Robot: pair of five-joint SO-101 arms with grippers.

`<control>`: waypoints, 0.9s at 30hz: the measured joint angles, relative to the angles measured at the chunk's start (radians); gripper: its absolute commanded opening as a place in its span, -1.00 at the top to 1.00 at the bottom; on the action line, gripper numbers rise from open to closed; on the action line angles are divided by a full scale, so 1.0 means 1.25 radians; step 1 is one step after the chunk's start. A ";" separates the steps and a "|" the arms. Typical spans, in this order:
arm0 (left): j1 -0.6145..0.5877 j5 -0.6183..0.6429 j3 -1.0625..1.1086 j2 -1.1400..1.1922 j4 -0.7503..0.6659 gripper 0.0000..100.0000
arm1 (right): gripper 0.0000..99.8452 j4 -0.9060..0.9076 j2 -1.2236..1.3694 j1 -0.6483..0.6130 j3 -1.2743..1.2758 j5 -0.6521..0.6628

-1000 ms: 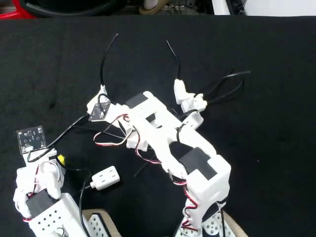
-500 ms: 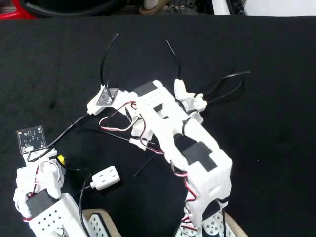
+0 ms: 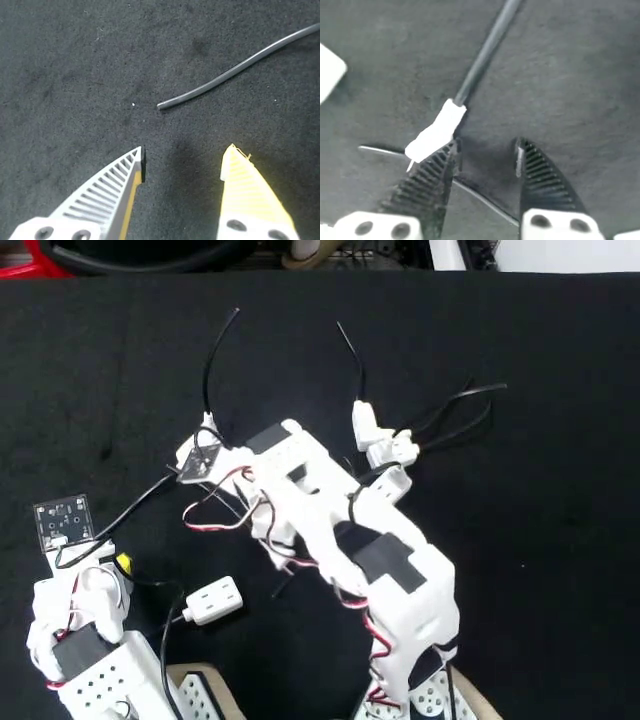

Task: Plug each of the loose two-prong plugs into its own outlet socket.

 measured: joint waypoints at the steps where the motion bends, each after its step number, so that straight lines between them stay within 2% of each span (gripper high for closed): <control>1: 0.000 0.000 0.000 0.000 0.000 0.50 | 0.67 0.000 -0.011 -0.006 0.010 -0.010; 13: 0.000 0.000 0.000 0.000 0.000 0.50 | 0.67 -0.005 -0.161 -0.026 0.088 -0.164; 21: 0.000 0.000 0.000 0.000 0.000 0.50 | 0.67 -0.009 -0.141 -0.045 0.102 -0.241; 27: 0.000 -0.001 0.000 0.000 0.000 0.50 | 0.67 -0.006 -0.119 -0.045 0.131 -0.253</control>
